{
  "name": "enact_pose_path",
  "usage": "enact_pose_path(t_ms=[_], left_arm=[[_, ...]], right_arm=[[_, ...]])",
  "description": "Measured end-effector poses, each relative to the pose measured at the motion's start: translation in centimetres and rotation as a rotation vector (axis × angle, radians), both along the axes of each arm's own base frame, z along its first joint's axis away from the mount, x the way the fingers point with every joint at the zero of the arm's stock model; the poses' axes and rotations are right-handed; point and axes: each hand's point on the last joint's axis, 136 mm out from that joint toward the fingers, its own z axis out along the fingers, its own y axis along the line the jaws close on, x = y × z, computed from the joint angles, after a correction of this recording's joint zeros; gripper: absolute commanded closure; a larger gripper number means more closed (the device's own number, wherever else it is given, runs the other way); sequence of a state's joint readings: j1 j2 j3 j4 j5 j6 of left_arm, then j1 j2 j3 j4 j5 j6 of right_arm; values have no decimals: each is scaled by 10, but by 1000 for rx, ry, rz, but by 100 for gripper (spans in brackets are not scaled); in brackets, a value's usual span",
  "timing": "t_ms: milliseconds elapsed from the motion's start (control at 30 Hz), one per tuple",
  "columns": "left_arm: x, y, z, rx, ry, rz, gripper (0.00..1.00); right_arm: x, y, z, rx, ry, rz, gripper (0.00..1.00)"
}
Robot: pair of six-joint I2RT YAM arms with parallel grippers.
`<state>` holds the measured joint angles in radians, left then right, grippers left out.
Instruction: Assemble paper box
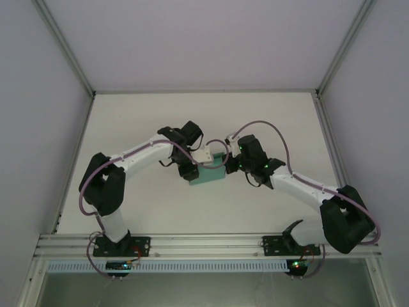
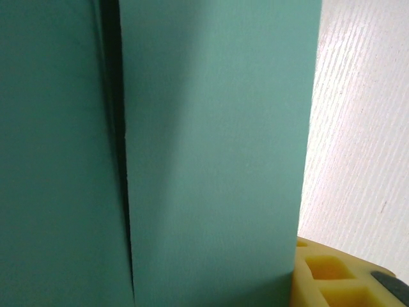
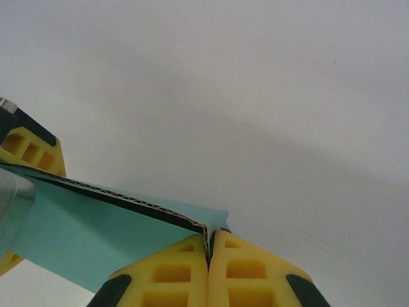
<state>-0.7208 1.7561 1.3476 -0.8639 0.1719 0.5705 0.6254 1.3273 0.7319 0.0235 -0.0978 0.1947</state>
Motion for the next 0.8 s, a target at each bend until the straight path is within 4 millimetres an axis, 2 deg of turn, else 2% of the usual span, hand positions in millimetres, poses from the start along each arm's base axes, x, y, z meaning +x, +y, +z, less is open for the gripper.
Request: enact_pose_path(t_ms=[200, 533, 633, 800], left_arm=[[1, 1, 0, 2, 1, 13, 57], [-1, -5, 0, -1, -12, 1, 46], [-1, -12, 2, -17, -29, -14, 41], [-1, -21, 4, -25, -58, -15, 20]], right_arm=[[-3, -1, -4, -6, -77, -28, 100], [-14, -7, -7, 11, -106, -35, 100], [-14, -7, -7, 16, -102, -43, 100], [-12, -4, -8, 11, -98, -53, 100]])
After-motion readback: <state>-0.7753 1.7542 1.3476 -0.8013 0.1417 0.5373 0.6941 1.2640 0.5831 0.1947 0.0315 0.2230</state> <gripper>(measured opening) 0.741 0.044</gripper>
